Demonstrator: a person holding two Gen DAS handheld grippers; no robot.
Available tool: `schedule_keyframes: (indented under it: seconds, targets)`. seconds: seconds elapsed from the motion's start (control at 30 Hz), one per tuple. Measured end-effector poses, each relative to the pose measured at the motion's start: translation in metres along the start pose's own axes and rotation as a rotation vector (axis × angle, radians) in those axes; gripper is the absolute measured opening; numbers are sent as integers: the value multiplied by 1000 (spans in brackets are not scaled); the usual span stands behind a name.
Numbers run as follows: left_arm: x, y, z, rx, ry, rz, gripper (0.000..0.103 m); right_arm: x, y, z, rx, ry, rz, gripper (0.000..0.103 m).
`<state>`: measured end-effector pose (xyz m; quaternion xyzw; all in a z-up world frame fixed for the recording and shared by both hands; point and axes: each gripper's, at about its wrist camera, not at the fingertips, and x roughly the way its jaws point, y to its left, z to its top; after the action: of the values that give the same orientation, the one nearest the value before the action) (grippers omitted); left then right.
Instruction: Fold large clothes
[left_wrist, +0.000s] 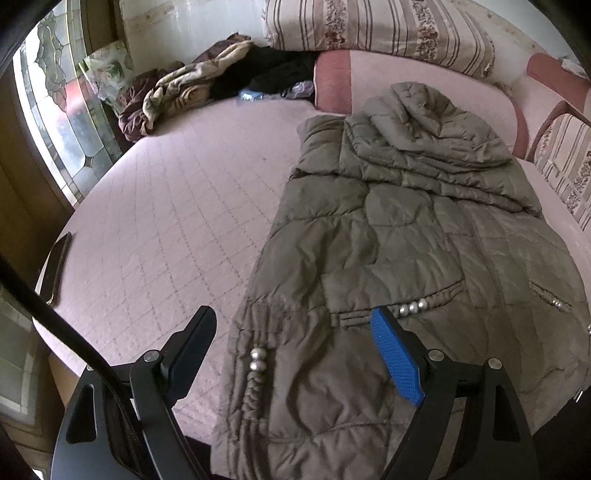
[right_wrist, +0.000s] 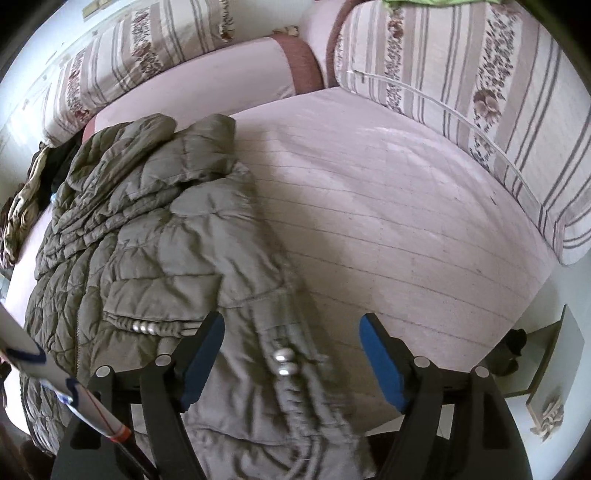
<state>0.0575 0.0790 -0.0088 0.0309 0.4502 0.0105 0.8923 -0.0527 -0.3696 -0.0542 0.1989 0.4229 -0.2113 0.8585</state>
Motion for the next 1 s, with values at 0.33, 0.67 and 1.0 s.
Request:
schedule_keyframes:
  seconds: [0.33, 0.67, 1.0]
  targets:
    - [53, 66, 9, -162, 210, -142, 85, 34, -46, 3, 143, 101, 190, 86]
    - [84, 61, -1, -228, 324, -527, 85, 67, -64, 14, 327, 147, 361, 92]
    - [72, 82, -24, -337, 331, -742, 76, 73, -48, -10, 372, 297, 601, 86]
